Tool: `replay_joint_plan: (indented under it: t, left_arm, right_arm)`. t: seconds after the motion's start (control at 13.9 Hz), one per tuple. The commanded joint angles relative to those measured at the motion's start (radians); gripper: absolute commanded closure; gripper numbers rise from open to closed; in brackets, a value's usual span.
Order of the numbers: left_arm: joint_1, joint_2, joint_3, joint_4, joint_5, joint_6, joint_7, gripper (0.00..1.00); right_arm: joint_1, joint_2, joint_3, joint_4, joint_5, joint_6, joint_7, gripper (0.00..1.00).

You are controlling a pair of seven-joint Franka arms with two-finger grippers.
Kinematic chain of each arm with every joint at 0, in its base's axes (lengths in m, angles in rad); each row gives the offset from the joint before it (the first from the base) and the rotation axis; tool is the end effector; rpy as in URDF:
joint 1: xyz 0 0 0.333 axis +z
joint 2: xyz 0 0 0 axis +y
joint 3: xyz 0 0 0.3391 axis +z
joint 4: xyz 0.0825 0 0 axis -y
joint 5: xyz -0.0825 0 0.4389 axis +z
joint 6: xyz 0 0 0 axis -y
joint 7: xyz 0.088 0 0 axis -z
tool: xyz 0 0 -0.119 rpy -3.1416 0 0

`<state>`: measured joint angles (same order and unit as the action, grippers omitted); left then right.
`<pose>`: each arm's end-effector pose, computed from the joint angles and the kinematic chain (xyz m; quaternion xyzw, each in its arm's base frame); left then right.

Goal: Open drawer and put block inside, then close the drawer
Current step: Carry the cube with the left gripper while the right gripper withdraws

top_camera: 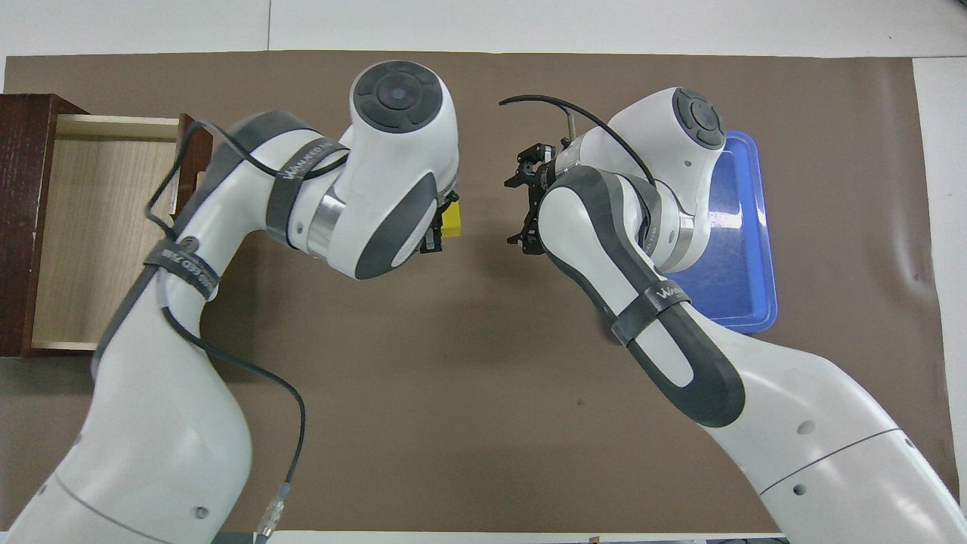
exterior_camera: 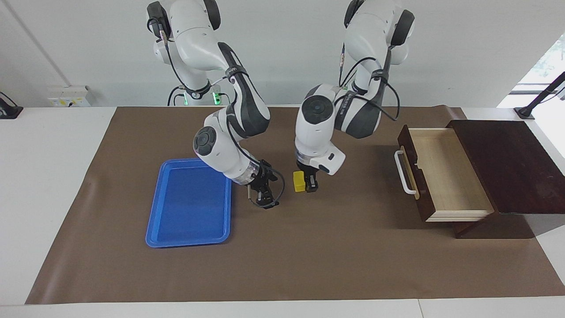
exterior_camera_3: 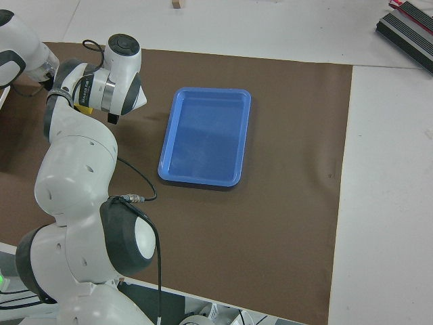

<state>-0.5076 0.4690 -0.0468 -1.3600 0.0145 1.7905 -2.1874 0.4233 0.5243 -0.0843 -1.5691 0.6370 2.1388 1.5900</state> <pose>0.6464 -0.3913 0.4439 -0.6842 -0.7290 0.0073 0.0179 0.7041 0.2908 0.3316 -0.6833 0.6863 0.1899 0.1612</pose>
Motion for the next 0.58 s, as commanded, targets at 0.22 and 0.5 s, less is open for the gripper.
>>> replay_joint_plan:
  t: [0.22,0.5]
  left_arm:
    - [0.183,-0.223,-0.001,-0.157,-0.010,-0.141,0.185,1.00]
    - [0.406,-0.328,-0.002,-0.163,-0.079,-0.197,0.418,1.00]
  right_arm:
    - [-0.106,-0.075,-0.014,-0.002,-0.083,-0.127,-0.267,0.00]
    - [-0.187,-0.180,-0.017,0.003,-0.297,-0.259,-0.606,0.00]
